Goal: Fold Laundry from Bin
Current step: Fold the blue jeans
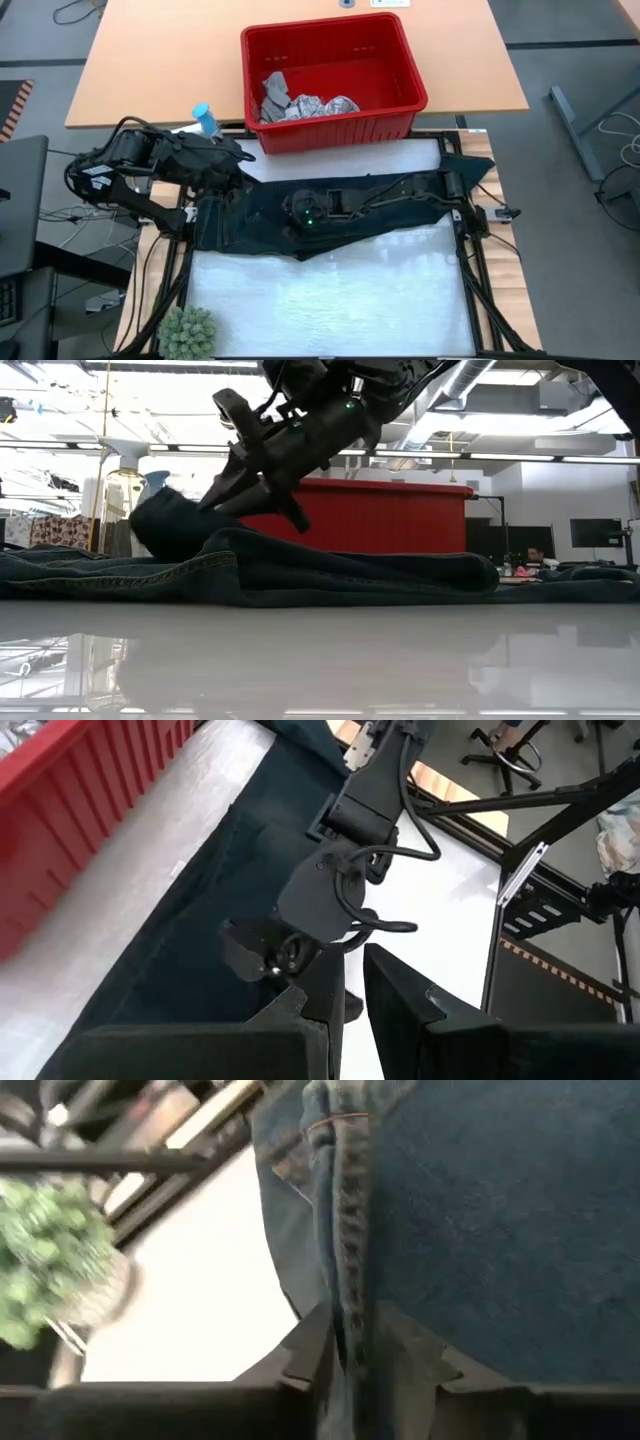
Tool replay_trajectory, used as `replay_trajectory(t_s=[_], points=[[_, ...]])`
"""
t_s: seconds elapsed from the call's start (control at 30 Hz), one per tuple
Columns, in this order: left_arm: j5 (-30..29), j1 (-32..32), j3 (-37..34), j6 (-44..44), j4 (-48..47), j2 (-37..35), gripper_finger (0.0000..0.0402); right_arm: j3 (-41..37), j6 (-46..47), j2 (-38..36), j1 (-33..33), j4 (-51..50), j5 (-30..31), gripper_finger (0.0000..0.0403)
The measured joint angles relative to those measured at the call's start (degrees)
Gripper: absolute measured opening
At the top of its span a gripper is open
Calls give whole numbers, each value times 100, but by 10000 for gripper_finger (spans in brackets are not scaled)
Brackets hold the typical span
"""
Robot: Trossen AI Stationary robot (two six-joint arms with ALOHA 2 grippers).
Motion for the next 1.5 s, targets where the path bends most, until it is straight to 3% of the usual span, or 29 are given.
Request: replay_trajectory(t_s=[0.13,0.33,0.47,0.73,1.0,1.5], points=[[-8,0,3,67,9,79,32,7,-279,-125,-45,-118,-77,163],[-17,0,0,165,19,216,32,2,-1065,-744,-295,-1088,142,231],[-33,0,0,263,93,235,32,20,-2160,-1292,-672,-2548,637,244],[-47,0,0,593,236,231,32,-1,-4316,-1439,-1852,-4877,619,241],[-69,0,0,688,232,231,32,-310,-5199,-1416,-2448,-4863,700,240],[-273,0,0,600,230,231,32,-1121,-6247,-1412,-2269,-4119,684,239]])
